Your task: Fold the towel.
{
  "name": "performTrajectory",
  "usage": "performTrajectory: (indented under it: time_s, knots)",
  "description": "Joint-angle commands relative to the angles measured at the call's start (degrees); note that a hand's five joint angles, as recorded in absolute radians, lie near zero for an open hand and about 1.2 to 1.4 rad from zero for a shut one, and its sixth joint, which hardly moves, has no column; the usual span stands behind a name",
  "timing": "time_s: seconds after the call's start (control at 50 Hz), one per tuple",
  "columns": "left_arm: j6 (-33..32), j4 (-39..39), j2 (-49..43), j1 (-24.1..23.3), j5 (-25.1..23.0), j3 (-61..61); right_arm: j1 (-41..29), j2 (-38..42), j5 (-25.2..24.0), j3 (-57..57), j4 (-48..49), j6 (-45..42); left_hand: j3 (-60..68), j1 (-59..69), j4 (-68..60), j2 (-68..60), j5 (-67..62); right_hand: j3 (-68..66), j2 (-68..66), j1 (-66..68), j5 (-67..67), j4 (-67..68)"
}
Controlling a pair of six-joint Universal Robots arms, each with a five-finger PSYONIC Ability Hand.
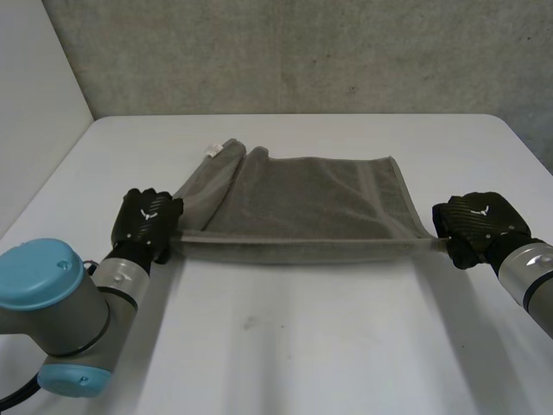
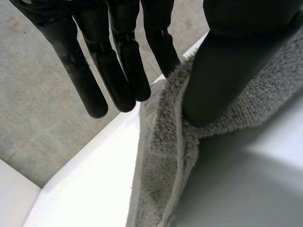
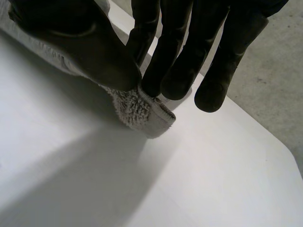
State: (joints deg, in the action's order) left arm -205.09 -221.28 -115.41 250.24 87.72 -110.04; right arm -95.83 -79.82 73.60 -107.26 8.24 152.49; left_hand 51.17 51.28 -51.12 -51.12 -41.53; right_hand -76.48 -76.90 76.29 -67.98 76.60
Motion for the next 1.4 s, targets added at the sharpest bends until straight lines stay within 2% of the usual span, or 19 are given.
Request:
performTrajectory:
  time_s: [0.02,0.2,0.48,0.74,0.92,0.96,1.0,1.02,1.04,1.12,1.24,1.26,1.28,1.32,1.34,1.38,1.4]
  knots:
    - [0.66,0.33,-0.87,-0.02,-3.51,-0.08,0.29,0.45,-0.74,0.03,-0.15,0.44,-8.29,-8.4,8.24,8.24,8.65,-3.52,-3.1,3.71,-2.02,3.4]
    - [0.75,0.24,-3.68,0.51,-7.48,1.5,0.56,0.54,-0.83,0.12,0.02,0.44,-11.52,-11.63,11.47,11.47,11.88,-3.52,-3.1,3.71,-2.02,3.4]
    - [0.75,0.33,-4.56,1.56,-7.48,2.73,3.02,0.81,-0.83,0.91,0.2,0.71,-10.85,-10.96,10.8,10.8,11.21,-3.52,-3.1,3.71,-2.02,3.4]
    - [0.75,0.5,-6.23,3.85,-7.3,5.02,5.3,0.81,-0.74,2.32,-0.5,4.31,-8.49,-8.61,8.44,8.45,8.85,-3.52,-3.1,3.71,-2.02,3.4]
    - [0.75,0.59,-7.99,3.85,-7.48,5.81,5.39,0.81,-1.01,2.05,-0.41,4.31,-0.93,-1.05,0.88,0.89,1.3,-3.52,-3.1,3.71,-2.02,3.4]
    - [0.75,0.59,-7.99,3.85,-7.57,5.81,5.39,0.81,-1.01,2.05,-0.5,4.31,3.28,3.17,-3.33,-3.33,-2.92,-3.52,-3.1,3.71,-2.02,3.4]
    - [0.75,0.59,-7.99,3.85,-7.65,5.81,5.39,0.81,-1.01,2.05,-0.5,4.31,21.51,21.4,-21.56,-21.56,-21.15,-3.52,-3.1,3.71,-2.02,3.4]
    - [0.75,0.59,-7.99,3.85,-7.65,5.81,5.39,0.81,-1.01,2.05,-0.5,4.31,21.62,21.5,-21.67,-21.66,-21.25,-3.52,-3.1,3.71,-2.02,3.4]
    - [0.66,0.68,-7.99,3.94,-7.65,5.81,5.39,0.81,-1.09,1.96,-0.5,4.22,28.76,28.64,-28.81,-28.8,-28.39,-3.52,-3.1,3.71,-2.02,3.4]
    - [0.57,0.77,-7.2,4.38,-7.65,5.19,5.13,0.81,-1.09,1.88,-0.5,3.96,28.83,28.72,-28.88,-28.88,-28.47,-3.52,-3.1,3.71,-2.02,3.4]
    - [0.48,4.55,3.44,6.93,-7.48,1.85,5.48,-0.78,-0.65,2.67,-0.68,3.78,28.83,28.72,-28.88,-28.88,-28.47,-3.52,-3.1,3.71,-2.02,3.4]
    - [0.57,6.2,7.44,7.88,-7.48,0.81,5.48,-3.39,-0.74,3.19,-1.11,3.7,28.83,28.72,-28.88,-28.88,-28.47,-3.52,-3.1,3.71,-2.02,3.4]
    - [0.57,6.22,7.48,7.89,-7.48,0.8,5.48,-3.41,-0.74,3.19,-1.12,3.7,28.83,28.72,-28.88,-28.88,-28.47,-3.52,-3.1,3.71,-2.02,3.4]
    - [0.13,9.8,16.74,8.94,-7.39,-1.22,5.39,-10.32,-1.0,4.68,-4.7,3.35,28.83,28.72,-28.88,-28.88,-28.47,-3.52,-3.1,3.71,-2.02,3.4]
    - [0.13,9.82,16.8,8.95,-7.39,-1.23,5.39,-10.36,-1.01,4.69,-4.72,3.34,28.83,28.72,-28.88,-28.88,-28.47,-3.52,-3.1,3.71,-2.02,3.4]
    - [0.48,13.93,29.13,9.38,-7.48,-2.8,5.65,-15.69,-1.36,7.13,-10.06,1.51,28.83,28.72,-28.88,-28.88,-28.47,-3.52,-3.1,3.71,-2.02,3.4]
    - [0.48,13.95,29.19,9.39,-7.48,-2.81,5.65,-15.72,-1.36,7.15,-10.08,1.5,28.83,28.72,-28.88,-28.88,-28.47,-3.52,-3.1,3.71,-2.02,3.4]
